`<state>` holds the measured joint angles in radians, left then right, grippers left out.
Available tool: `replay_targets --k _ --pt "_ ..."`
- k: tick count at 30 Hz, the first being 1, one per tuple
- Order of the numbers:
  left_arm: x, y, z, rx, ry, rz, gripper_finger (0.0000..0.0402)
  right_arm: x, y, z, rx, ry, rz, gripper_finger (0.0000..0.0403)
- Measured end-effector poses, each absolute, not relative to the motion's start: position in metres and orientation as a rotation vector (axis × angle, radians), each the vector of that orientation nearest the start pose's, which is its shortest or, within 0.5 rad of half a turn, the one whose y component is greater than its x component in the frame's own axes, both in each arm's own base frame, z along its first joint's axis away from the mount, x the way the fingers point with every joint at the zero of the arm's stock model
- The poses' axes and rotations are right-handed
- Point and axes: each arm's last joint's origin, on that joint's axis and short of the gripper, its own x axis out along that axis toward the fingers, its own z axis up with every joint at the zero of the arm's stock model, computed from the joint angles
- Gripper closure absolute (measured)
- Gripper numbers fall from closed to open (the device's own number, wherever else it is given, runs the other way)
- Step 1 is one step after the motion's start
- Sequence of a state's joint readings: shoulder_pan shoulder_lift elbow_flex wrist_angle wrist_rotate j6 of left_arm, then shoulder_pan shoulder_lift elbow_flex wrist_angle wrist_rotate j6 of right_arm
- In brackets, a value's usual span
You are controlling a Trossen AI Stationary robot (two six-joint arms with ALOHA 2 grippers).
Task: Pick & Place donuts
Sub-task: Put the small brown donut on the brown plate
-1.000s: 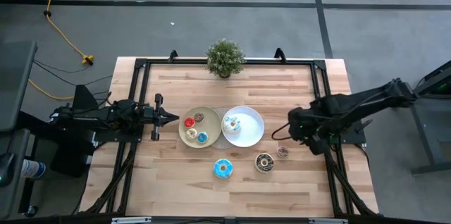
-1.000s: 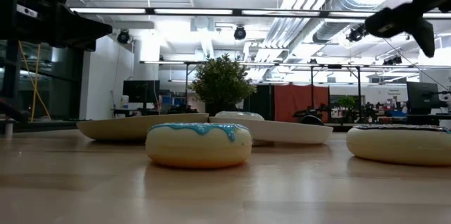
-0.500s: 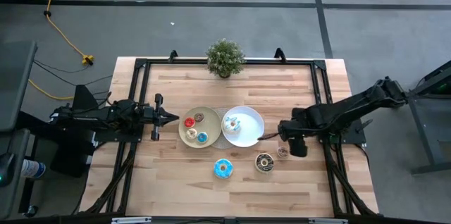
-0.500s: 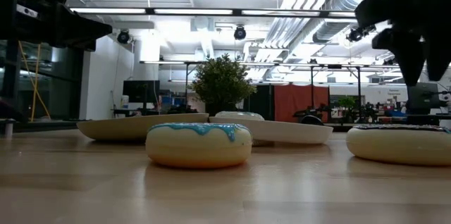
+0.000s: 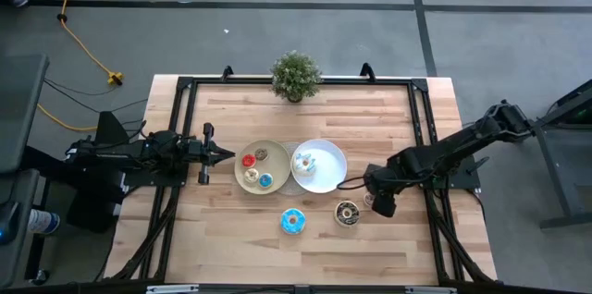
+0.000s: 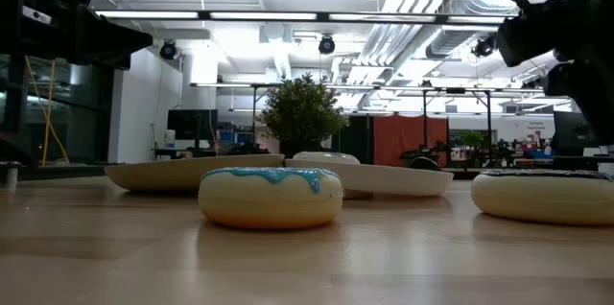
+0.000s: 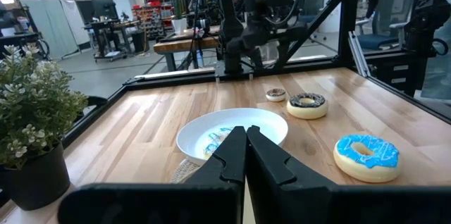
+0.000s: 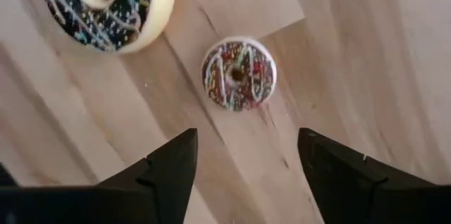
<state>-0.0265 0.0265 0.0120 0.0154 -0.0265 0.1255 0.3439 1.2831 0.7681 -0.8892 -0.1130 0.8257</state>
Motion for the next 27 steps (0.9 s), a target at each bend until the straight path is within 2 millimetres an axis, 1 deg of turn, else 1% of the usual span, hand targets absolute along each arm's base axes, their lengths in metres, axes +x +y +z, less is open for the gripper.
replay_targets --k 3,8,10,13,16,19,23,27 --pt "0.099 -0.002 0.167 0.126 -0.001 0.000 0.0401 0.192 0.071 0.190 0.511 1.438 -0.226 0.0146" --pt "0.099 -0.002 0.167 0.126 -0.001 0.000 0.0401 0.191 0.070 0.186 0.502 1.428 -0.235 0.0101" --pt "0.099 -0.002 0.167 0.126 -0.001 0.000 0.0401 0.192 0.072 0.186 0.497 1.407 -0.212 0.0086" --pt "0.099 -0.002 0.167 0.126 -0.001 0.000 0.0401 0.192 0.076 0.180 0.418 1.366 -0.151 0.0069" --pt "0.099 -0.002 0.167 0.126 -0.001 0.000 0.0401 0.189 0.081 0.172 0.307 1.342 -0.059 0.0064" --pt "0.099 -0.002 0.167 0.125 -0.001 0.000 0.0401 0.186 0.084 0.167 0.236 1.341 0.008 0.0065" --pt "0.099 -0.002 0.167 0.126 -0.001 0.000 0.0401 0.182 0.084 0.162 0.194 1.358 0.030 0.0063" --pt "0.099 -0.002 0.167 0.125 -0.001 0.000 0.0401 0.181 0.084 0.155 0.193 1.338 0.044 0.0065"
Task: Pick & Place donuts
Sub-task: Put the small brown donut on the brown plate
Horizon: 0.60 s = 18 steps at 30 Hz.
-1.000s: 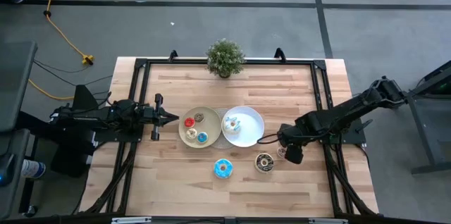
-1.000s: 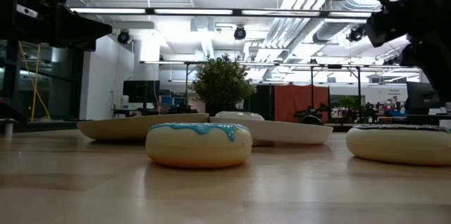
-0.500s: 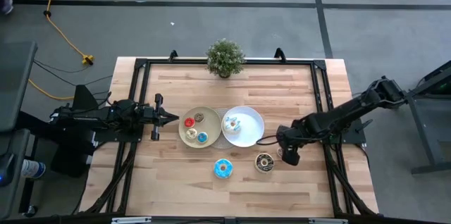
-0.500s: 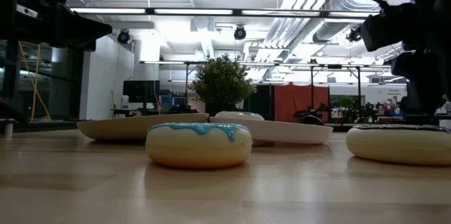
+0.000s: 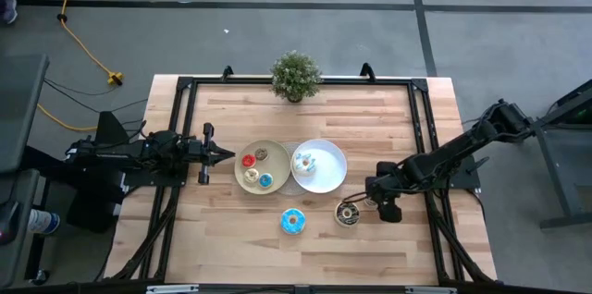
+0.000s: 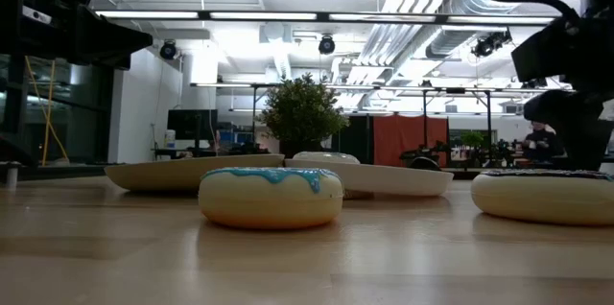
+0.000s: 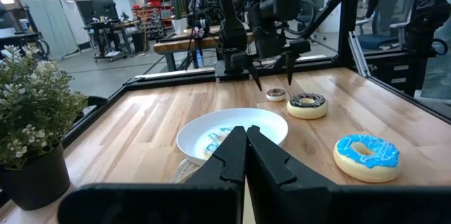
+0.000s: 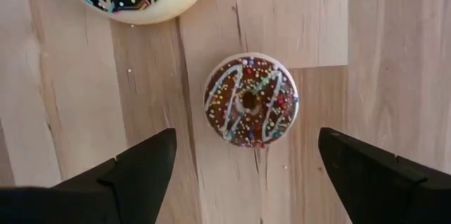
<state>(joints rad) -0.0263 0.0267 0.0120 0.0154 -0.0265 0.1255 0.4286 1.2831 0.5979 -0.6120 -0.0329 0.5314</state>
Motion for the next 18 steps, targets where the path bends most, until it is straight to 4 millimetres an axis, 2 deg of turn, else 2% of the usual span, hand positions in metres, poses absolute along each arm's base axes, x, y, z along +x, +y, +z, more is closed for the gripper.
replay_targets --k 18 --pt "0.099 -0.002 0.167 0.126 -0.001 0.000 0.0401 0.194 0.087 0.133 0.075 1.365 0.124 0.0061"
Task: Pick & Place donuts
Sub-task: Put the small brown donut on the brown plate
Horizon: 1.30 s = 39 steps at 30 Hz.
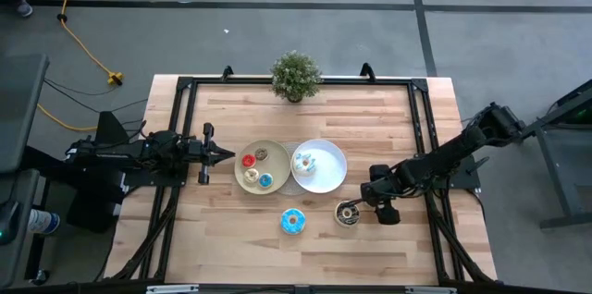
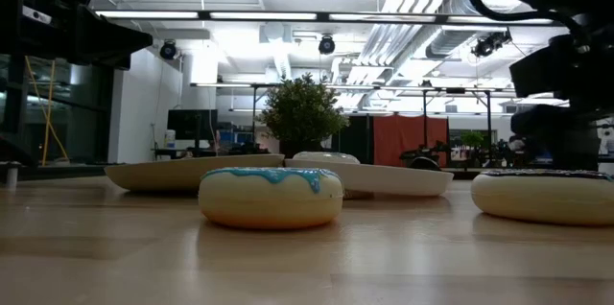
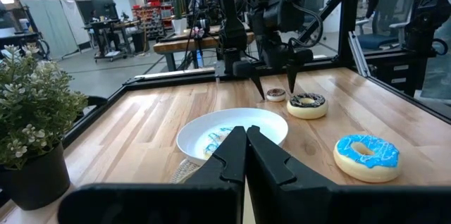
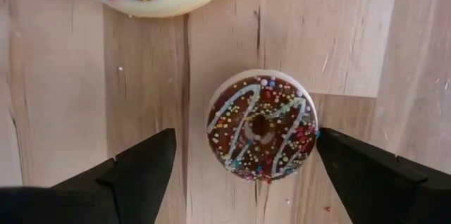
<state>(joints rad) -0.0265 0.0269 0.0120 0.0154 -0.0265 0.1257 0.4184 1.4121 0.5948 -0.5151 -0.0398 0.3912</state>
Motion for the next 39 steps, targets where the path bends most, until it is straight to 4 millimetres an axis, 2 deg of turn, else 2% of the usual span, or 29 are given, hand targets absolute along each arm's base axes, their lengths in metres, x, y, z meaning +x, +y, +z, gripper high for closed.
replay_targets --k 12,24,39 --pt "0.0986 -0.0018 0.1670 0.125 -0.001 0.000 0.0401 0.1967 0.0819 0.1316 0.010 1.327 0.068 0.0066" --pt "0.0986 -0.0018 0.1670 0.126 -0.001 0.000 0.0401 0.1969 0.0817 0.1314 0.014 1.328 0.072 0.0120" --pt "0.0986 -0.0018 0.1670 0.126 -0.001 0.001 0.0401 0.1985 0.0770 0.1314 0.047 1.336 0.057 0.0166"
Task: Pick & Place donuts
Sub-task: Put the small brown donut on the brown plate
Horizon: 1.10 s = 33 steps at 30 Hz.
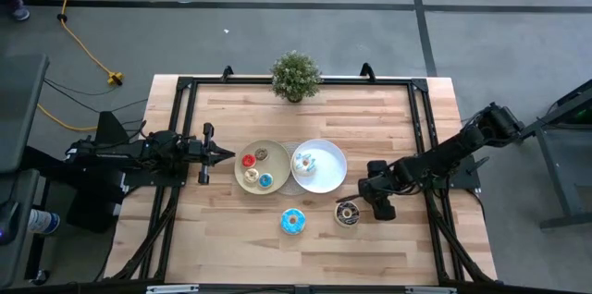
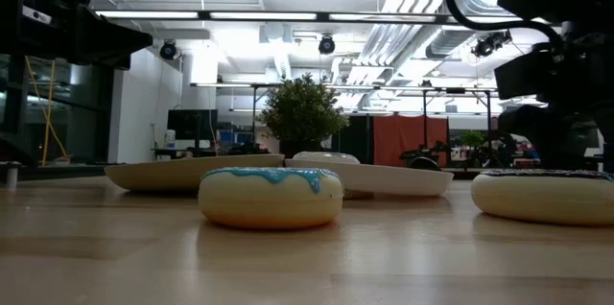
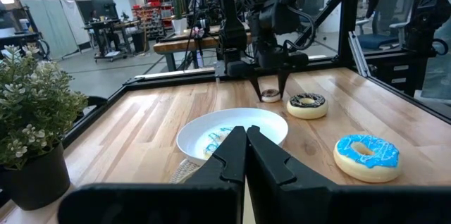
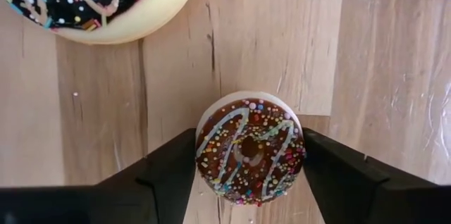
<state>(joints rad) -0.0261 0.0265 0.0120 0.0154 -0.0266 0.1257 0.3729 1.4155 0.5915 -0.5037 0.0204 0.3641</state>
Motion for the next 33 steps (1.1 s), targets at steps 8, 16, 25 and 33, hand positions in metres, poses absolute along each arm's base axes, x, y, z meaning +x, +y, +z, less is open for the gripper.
replay_targets --k 8,16,25,33 --pt "0.0986 -0.0018 0.1670 0.125 -0.001 0.000 0.0401 0.1989 0.0769 0.1315 0.085 1.333 0.023 0.0184" --pt "0.0986 -0.0018 0.1670 0.126 -0.001 0.000 0.0401 0.1999 0.0772 0.1322 0.117 1.325 0.002 0.0194" --pt "0.0986 -0.0018 0.1670 0.125 -0.001 0.001 0.0401 0.2051 0.0798 0.1379 0.132 1.308 0.018 0.0195" --pt "0.0986 -0.0018 0.1670 0.126 -0.001 0.000 0.0401 0.2060 0.0773 0.1381 0.136 1.306 0.005 0.0194"
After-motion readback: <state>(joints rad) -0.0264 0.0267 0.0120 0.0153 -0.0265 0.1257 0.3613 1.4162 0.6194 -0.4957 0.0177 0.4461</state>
